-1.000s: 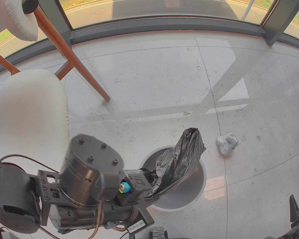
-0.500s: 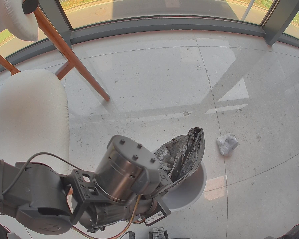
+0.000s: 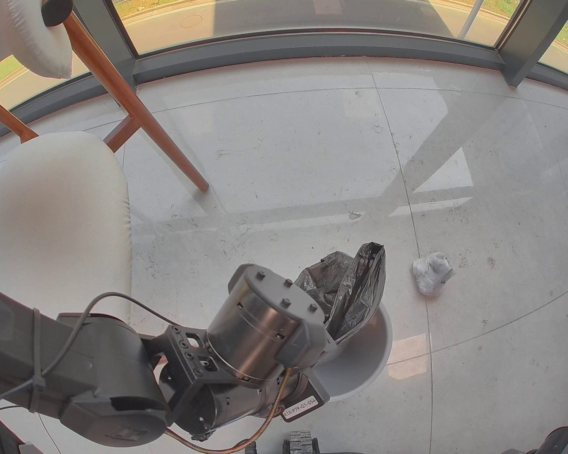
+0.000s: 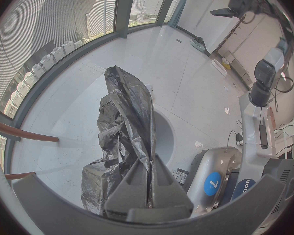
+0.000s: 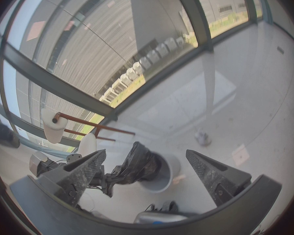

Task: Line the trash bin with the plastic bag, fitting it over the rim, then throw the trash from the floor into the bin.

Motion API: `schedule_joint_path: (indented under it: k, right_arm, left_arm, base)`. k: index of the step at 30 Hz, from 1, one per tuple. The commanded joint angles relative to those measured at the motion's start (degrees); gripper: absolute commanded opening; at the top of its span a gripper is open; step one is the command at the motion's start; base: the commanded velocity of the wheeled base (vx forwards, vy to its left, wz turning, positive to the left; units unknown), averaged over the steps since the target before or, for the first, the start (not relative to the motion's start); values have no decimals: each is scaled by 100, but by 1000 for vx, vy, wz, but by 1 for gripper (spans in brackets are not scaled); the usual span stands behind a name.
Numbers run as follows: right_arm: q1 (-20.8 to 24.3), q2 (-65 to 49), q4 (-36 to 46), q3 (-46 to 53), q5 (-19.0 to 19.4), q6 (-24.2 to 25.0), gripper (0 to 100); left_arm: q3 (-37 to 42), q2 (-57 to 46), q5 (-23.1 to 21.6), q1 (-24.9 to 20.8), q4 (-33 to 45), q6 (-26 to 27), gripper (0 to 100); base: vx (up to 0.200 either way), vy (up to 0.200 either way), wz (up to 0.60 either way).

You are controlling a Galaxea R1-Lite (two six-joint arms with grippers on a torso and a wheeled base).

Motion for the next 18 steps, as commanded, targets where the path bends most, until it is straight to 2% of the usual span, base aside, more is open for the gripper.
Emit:
schedule_joint_path:
  k: [1,5,18]
  right_arm:
    - [1314,3304,461,-1279,197,1273,100]
    - [1270,3981,540,-1780,224,1256,100]
    - [1235,5194,496,-2351,180,834,100]
  left_arm:
    - [94,143,188,5,-63,166,0]
    - [252,134,188,5,-397,175,0]
    - [305,143,197,32,-450,184,0]
  base:
    - [0,0,0]
    - [0,0,0]
    - [0,0,0]
